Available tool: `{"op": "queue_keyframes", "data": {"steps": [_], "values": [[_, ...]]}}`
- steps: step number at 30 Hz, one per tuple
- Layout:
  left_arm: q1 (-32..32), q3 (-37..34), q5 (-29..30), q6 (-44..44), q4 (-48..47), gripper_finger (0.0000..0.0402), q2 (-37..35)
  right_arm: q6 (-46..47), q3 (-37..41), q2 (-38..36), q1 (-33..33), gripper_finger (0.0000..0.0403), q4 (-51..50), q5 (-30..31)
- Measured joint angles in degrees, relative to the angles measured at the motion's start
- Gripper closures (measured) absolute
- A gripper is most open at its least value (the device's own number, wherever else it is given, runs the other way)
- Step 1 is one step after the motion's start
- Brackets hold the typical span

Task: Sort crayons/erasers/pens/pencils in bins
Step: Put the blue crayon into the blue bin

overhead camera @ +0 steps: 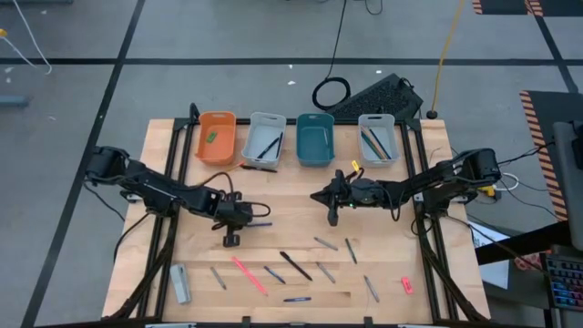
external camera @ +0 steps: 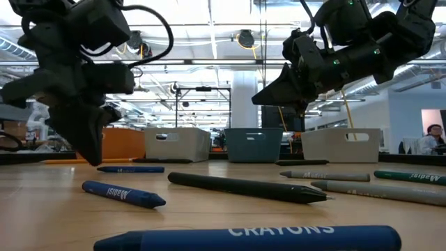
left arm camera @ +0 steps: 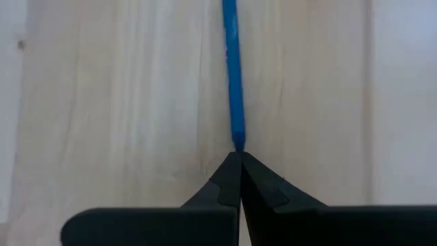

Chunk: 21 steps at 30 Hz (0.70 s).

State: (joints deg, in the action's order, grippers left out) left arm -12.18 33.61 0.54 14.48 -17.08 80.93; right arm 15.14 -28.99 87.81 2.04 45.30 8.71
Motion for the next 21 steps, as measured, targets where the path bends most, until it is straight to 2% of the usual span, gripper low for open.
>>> {"op": "queue_keyframes", "data": {"steps": [21], "values": [[-0.37,-0.83,2.54,1.14,2.49,0.0397,0.06,-2.22,-2.29,0.0,1.07,0.0394,-1.4,-0.04]]}}
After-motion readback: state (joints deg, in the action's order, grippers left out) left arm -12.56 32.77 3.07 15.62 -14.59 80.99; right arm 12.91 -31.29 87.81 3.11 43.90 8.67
